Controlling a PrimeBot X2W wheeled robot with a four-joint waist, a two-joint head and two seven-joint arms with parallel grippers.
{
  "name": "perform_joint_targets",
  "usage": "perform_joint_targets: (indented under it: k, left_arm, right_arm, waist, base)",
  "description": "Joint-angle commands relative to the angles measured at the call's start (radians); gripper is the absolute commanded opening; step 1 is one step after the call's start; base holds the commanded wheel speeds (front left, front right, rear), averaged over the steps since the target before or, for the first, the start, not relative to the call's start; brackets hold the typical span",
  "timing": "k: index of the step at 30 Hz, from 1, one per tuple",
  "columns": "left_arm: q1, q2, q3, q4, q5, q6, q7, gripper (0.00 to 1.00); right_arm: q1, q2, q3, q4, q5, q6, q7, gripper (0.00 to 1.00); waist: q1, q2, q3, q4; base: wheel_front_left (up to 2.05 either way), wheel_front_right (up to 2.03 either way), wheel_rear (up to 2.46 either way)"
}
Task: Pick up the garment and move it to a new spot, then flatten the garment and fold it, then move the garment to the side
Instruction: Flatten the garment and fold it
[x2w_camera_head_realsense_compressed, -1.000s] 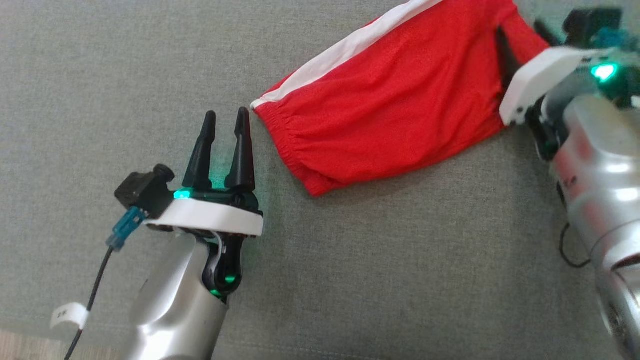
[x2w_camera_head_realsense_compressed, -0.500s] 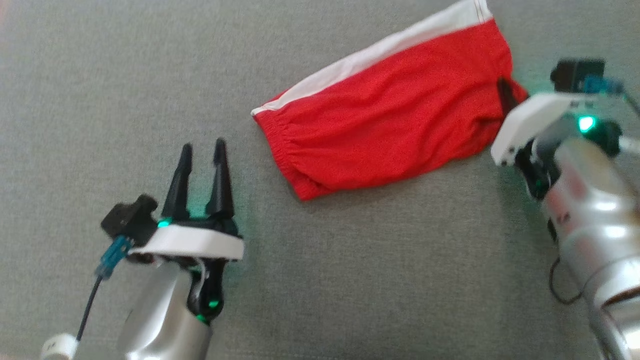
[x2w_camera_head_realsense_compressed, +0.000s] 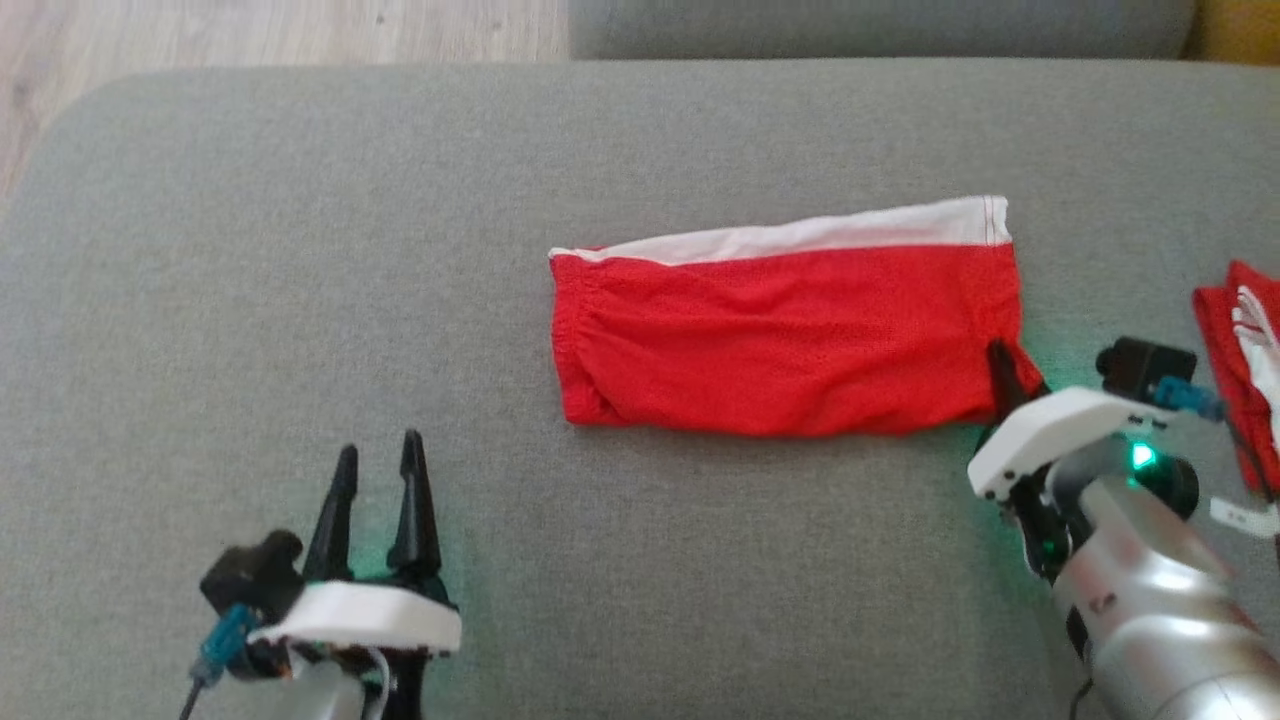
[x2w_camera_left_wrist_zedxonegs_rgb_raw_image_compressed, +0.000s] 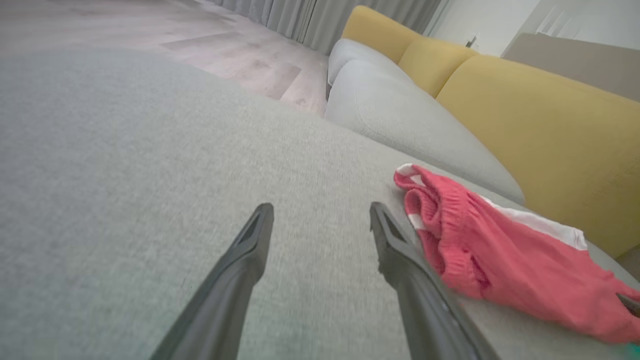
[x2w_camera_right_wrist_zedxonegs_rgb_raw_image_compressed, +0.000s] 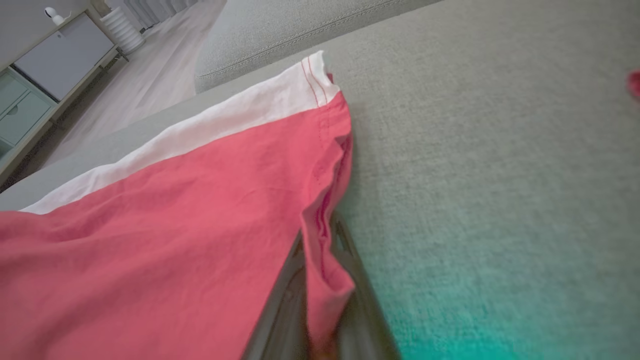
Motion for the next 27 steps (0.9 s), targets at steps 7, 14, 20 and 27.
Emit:
perform_joint_targets:
  k: [7,14,20,27]
  left_arm:
    - [-0.001,0.013,-0.002,-0.023,0.006,0.002,-0.005,1.00]
    - [0.004,0.013,-0.012,-0.024,0.007,0.002,-0.005,1.00]
    - [0.019,0.013,-0.026,-0.017,-0.005,0.002,-0.005,1.00]
    - [0.008,0.013,-0.069,-0.008,-0.014,0.002,-0.005,1.00]
  right_arm:
    - [-0.011,-0.001,0.028,-0.023,0.012,-0.001,-0.031,0.00]
    - [-0.074,0.036,0.086,-0.123,-0.005,-0.001,-0.053,0.00]
    - [-0.091,0.096,0.225,-0.271,0.024,-0.001,-0.049,0.00]
    - [-0.062,0.114,0.420,-0.355,0.096,-0.001,-0.008,0.02]
  waist:
    - [0.0002,-0.0001,-0.014,0.003]
    - [0.0002,-0.0001,-0.021,0.021]
    - [0.0002,-0.0001,-0.026,0.058]
    - [0.0002,-0.0001,-0.021,0.113]
  base:
    - [0.00,0.00,0.00]
    - [0.00,0.00,0.00]
    - [0.00,0.00,0.00]
    - [0.00,0.00,0.00]
